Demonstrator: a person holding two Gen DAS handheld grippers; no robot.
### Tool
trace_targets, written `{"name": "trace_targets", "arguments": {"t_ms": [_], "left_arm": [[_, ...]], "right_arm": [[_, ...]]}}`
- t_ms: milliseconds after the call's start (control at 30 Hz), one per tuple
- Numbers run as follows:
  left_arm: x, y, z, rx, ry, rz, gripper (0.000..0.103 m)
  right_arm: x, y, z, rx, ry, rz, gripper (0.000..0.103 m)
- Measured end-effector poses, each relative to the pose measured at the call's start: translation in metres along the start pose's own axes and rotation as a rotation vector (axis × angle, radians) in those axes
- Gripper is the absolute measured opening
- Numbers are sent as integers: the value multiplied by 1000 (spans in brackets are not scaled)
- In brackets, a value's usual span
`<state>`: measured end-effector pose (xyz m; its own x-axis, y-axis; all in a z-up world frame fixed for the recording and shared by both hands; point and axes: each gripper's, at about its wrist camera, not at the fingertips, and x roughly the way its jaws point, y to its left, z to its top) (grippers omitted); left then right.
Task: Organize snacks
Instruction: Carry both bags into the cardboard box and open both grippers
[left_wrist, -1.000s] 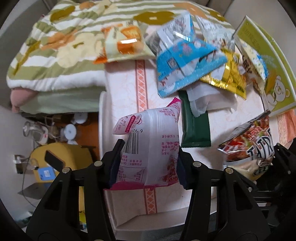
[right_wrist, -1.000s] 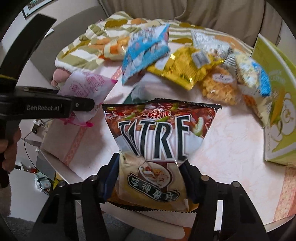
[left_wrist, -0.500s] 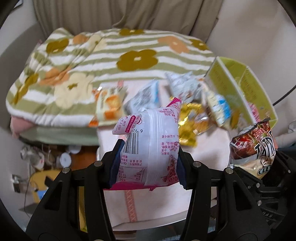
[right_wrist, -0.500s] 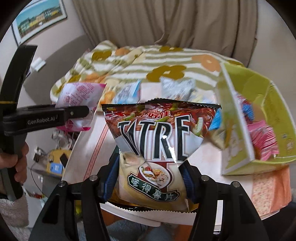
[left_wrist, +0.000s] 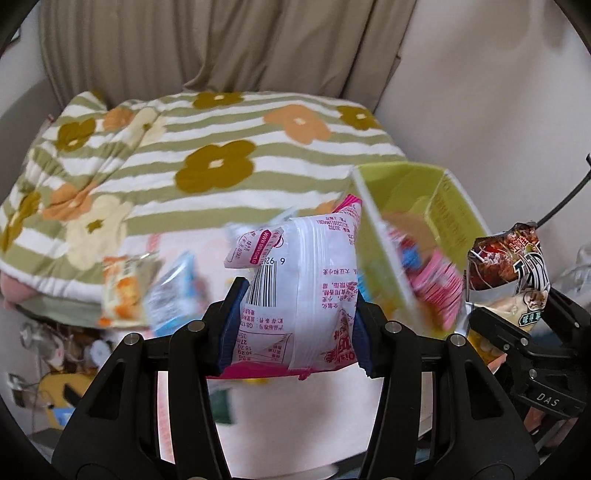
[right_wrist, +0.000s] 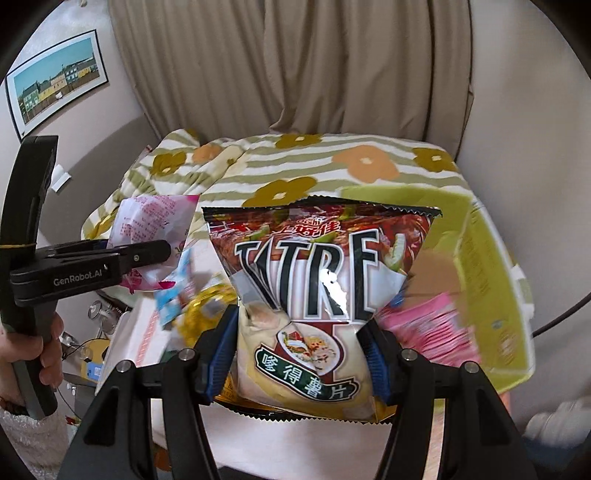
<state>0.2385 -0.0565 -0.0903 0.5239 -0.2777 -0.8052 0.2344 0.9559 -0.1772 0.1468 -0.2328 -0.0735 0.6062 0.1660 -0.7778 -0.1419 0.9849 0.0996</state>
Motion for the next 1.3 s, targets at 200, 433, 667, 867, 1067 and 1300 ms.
{"name": "trace_targets", "arguments": {"t_ms": [200,433,667,867,1067,1300], "left_arm": [[38,-73,34,-3,-8,-26,47],[86,-133,59,-13,37,-32,47],[132,-162,78,21,121,-36,47],[162,-176,92,64,173,-45,47],[170,-182,101,99,171,-43,74],[161,-172,106,125,128,38,103]], "right_arm": [[-3,-75,24,1,-16,-8,57],[15,-140,44,23,22,12,57],[37,-171,52,62,69,20,57],[50,-186,57,107,92,4,57],[60,-193,62,124,108,-4,57],[59,-194,61,141,115,-27,57]]}}
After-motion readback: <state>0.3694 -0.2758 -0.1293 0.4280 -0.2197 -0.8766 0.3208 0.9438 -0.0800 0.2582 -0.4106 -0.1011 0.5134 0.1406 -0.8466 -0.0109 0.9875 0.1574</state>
